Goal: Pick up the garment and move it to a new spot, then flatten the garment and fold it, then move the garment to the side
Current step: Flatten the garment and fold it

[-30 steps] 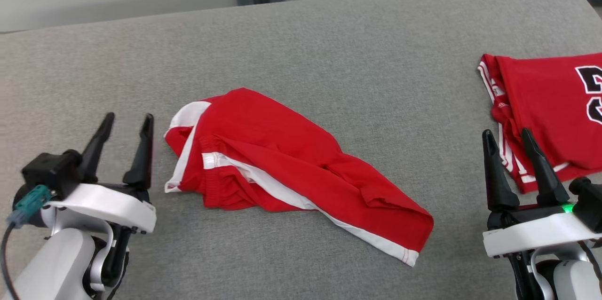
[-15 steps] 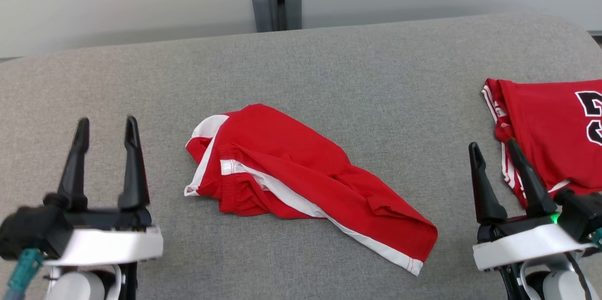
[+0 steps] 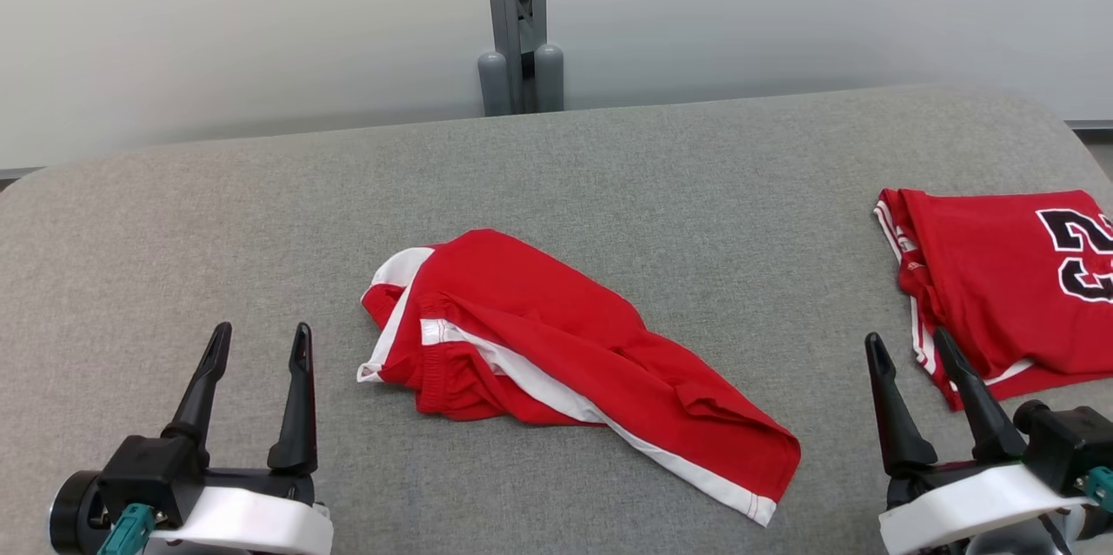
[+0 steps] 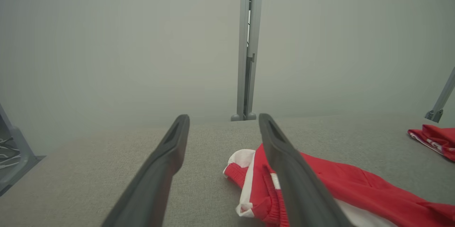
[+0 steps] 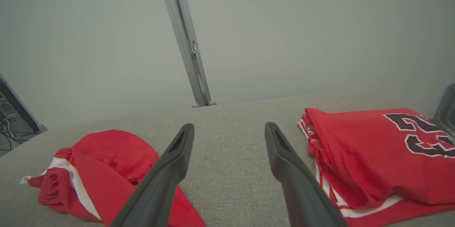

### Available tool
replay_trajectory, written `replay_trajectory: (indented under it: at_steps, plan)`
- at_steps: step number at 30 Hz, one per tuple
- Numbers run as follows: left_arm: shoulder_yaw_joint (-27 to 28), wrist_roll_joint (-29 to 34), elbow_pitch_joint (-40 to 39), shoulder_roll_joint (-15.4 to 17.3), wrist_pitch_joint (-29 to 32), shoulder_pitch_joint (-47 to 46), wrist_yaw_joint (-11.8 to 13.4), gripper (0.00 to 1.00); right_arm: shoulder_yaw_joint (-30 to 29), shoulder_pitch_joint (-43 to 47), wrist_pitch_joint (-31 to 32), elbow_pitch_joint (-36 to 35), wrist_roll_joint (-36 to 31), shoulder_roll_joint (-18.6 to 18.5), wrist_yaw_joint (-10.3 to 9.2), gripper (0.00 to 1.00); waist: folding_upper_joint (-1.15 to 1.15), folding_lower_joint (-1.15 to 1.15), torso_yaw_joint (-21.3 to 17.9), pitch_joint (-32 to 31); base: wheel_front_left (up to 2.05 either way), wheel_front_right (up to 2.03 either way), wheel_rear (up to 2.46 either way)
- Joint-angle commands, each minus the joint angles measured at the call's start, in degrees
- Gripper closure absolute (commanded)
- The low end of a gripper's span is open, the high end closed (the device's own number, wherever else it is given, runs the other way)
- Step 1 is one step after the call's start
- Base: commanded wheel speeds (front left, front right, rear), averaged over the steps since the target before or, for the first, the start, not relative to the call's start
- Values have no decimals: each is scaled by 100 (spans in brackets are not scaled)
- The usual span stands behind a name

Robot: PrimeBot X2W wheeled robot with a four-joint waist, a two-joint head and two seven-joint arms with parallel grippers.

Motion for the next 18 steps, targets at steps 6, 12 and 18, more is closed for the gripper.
replay_trajectory:
  at_steps: [6, 12, 18]
  plan:
    - [-32, -31, -9, 40, 154, -30, 28, 0, 7, 93, 99, -116, -18, -35, 11, 0, 0, 0, -30, -41, 0, 0, 0]
    - [-38, -81, -41, 63, 211, -16, 54, 0, 11, 91, 82, -155, 28, -34, 11, 0, 0, 0, -49, -13, 0, 0, 0]
    - [-108, -102, -58, 81, 300, -146, -14, 0, 5, 65, 70, -169, 35, -34, 11, 0, 0, 0, -52, 13, 0, 0, 0]
